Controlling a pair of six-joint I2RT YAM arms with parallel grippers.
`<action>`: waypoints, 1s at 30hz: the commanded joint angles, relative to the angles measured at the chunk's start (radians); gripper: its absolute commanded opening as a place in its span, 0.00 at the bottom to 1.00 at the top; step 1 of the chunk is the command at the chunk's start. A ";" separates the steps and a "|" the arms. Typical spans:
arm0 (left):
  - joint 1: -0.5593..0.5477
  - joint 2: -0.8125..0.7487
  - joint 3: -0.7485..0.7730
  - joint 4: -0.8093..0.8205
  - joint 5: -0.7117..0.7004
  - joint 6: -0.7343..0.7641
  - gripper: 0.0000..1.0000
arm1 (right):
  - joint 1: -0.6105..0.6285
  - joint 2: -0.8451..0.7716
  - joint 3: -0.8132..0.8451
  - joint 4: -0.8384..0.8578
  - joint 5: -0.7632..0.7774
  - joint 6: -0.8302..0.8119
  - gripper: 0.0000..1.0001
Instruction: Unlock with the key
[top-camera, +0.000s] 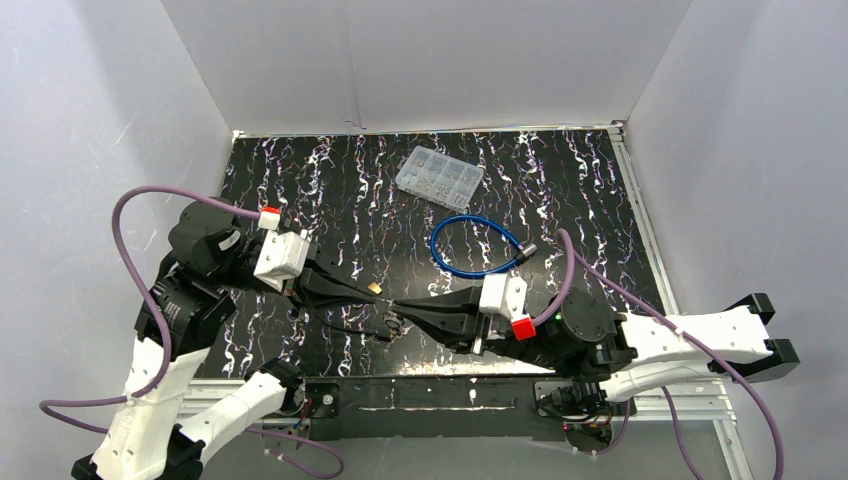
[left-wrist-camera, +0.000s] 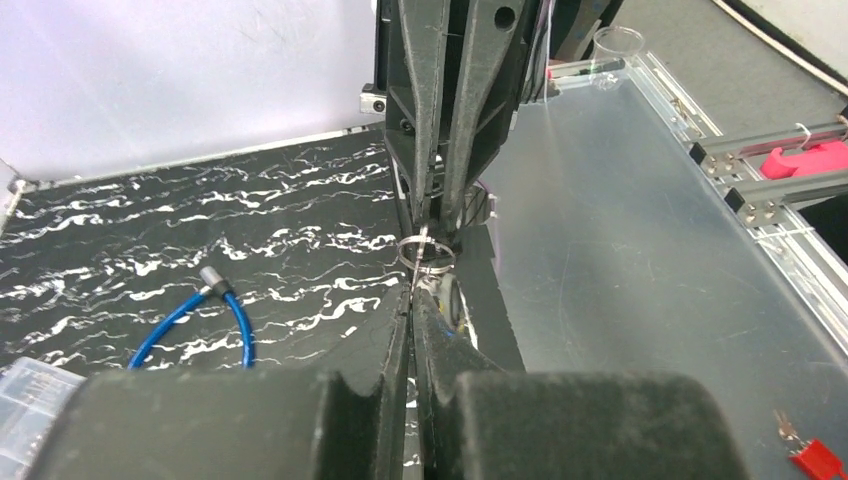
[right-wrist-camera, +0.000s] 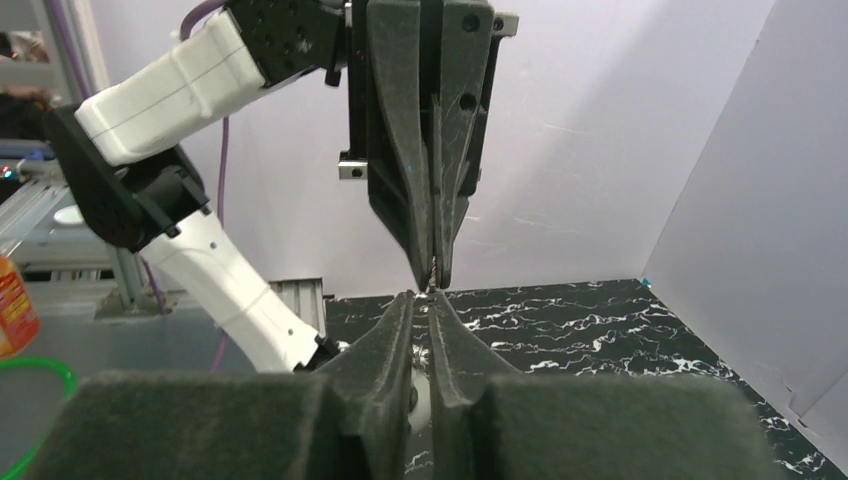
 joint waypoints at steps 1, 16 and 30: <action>0.008 0.041 0.106 -0.218 -0.018 0.188 0.00 | 0.007 -0.076 0.083 -0.152 -0.055 0.063 0.21; 0.002 0.141 0.296 -0.723 -0.355 0.763 0.00 | -0.047 0.003 0.240 -0.351 0.045 -0.010 0.44; 0.001 0.076 0.342 -0.845 -0.430 0.783 0.00 | -0.066 0.224 0.327 -0.319 0.024 -0.057 0.55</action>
